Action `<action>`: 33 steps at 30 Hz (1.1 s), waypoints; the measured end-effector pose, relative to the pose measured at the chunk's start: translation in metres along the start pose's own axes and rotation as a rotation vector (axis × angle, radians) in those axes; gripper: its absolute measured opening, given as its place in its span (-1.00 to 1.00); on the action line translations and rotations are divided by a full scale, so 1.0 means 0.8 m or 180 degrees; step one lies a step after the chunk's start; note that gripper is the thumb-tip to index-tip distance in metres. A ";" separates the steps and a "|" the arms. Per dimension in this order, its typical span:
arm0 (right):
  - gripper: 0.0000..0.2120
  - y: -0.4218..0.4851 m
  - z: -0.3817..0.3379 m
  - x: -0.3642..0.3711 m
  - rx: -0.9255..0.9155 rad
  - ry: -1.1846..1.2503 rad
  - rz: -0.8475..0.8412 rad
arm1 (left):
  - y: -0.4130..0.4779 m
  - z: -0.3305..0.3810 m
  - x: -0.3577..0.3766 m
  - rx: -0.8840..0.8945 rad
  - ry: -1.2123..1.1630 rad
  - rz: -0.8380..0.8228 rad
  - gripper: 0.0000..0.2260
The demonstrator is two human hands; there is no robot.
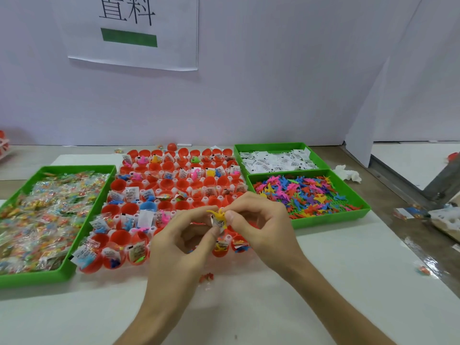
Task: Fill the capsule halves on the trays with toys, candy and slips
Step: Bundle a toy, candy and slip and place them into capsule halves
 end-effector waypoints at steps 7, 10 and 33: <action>-0.96 -0.005 -0.011 0.002 -0.0391 -0.0179 0.0242 | -0.002 0.002 0.000 -0.0131 -0.0338 0.0052 -0.78; -0.95 -0.008 -0.020 0.004 -0.0601 -0.0322 0.0346 | -0.003 0.004 0.000 -0.0125 -0.0384 0.0059 -0.78; -0.86 0.002 -0.014 0.001 -0.0005 -0.0502 -0.0634 | 0.000 0.029 -0.003 0.1220 0.1046 -0.0129 -0.55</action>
Point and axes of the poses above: each hand's wrist, its own y-axis towards the middle knuckle, its own x-axis out of the palm, z = x × y, the point moved 6 cm from there along y, towards the middle knuckle, and after that the axes turned 6 degrees about y, right-handed, at the moved point
